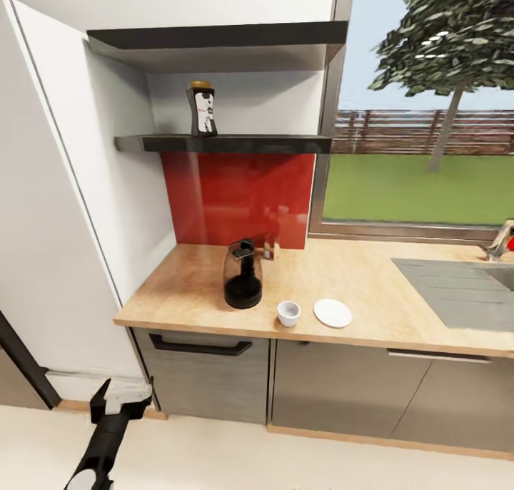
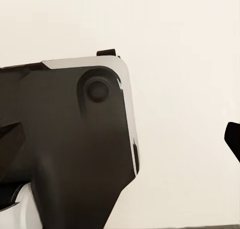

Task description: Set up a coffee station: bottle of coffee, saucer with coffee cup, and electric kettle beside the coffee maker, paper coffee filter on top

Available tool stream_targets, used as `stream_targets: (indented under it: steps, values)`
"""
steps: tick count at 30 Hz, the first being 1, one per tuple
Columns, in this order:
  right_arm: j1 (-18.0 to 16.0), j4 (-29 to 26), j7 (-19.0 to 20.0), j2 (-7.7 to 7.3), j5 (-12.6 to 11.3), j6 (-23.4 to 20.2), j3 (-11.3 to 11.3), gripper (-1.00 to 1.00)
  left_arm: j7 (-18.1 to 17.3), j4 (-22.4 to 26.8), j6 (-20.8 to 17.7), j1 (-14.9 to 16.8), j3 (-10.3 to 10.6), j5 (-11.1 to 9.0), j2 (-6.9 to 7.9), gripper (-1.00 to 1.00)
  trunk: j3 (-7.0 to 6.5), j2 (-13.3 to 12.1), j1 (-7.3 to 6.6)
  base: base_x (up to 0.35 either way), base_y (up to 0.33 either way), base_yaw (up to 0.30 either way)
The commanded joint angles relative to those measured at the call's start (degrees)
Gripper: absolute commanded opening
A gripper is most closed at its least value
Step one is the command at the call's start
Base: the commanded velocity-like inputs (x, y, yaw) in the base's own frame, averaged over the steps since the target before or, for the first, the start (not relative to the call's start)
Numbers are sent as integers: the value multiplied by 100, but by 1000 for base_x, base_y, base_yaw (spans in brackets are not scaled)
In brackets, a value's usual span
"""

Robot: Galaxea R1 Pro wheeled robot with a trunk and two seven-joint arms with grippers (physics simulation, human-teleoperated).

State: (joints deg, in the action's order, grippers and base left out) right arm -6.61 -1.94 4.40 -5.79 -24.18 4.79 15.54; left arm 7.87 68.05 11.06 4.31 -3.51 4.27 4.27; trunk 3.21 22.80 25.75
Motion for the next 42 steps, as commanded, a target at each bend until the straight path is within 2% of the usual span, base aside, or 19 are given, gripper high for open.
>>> stream_targets:
  steps: [1, 8, 14, 18, 23, 25, 26, 29, 30, 35, 36, 37, 39, 40, 42]
  values:
    - [-7, 9, 26, -1, -61, 22, 42, 100, 34, 76, 11, 36, 4, 43, -5, 100, 13, 12, 3, 0, 0, -259]
    - [-7, 0, 25, 32, -69, 28, 41, 100, 45, 792, -29, 457, 8, 47, -158, 100, 13, 12, 3, 0, 0, -83]
    - [-7, -136, 25, 50, -62, 30, 45, 100, 32, 995, -70, 1136, 8, 48, -200, 100, 13, 12, 3, 0, 0, -6]
    - [-7, -160, 25, 51, -64, 31, 45, 100, 37, 1224, -79, 1476, 8, 38, -217, 100, 13, 12, 3, 0, 0, 0]
    - [-7, -165, 25, 56, -66, 31, 49, 100, 34, 1448, -192, 2050, 16, -28, -358, 100, 13, 12, 3, 0, 0, 0]
    - [-7, -166, 25, 59, -65, 32, 52, 100, 14, 1472, -533, 2460, 22, -30, -491, 100, 13, 12, 3, 0, 0, 0]
    - [-7, -166, 25, 59, -66, 32, 53, 100, 7, 1469, -654, 2574, 23, -27, -519, 100, 13, 12, 3, 0, 0, 0]
    - [-7, -166, 25, 60, -69, 36, 54, 100, -20, 1451, -1460, 3345, 94, -21, -616, 100, 13, 12, 3, 0, 0, 0]
    - [-7, -166, 25, 60, -69, 36, 54, 100, -22, 1448, -1583, 3484, 123, -19, -624, 100, 13, 12, 3, 0, 0, 0]
    - [-7, -166, 25, 60, -63, 39, 54, 100, 11, 1351, -2551, 4713, 518, -20, -651, 100, 13, 12, 3, 0, 0, 0]
    - [-7, -166, 25, 60, -62, 39, 56, 100, 5, 1243, -2778, 5001, 572, -23, -656, 100, 13, 12, 3, 0, 0, 0]
    - [-7, -166, 25, 60, -62, 39, 57, 100, 1, 1172, -2888, 5153, 591, -26, -657, 100, 13, 12, 3, 0, 0, 0]
    - [-7, -166, 25, 60, -61, 39, 61, 100, -7, 777, -3222, 5760, 636, -40, -661, 100, 13, 12, 3, 0, 0, 0]
    - [-7, -166, 25, 60, -61, 39, 61, 100, -9, 660, -3275, 5910, 642, -44, -664, 100, 13, 12, 3, 0, 0, 0]
    - [-7, -165, 25, 60, -61, 39, 64, 100, -8, 189, -3411, 6494, 657, -56, -669, 100, 13, 12, 3, 0, 0, 0]
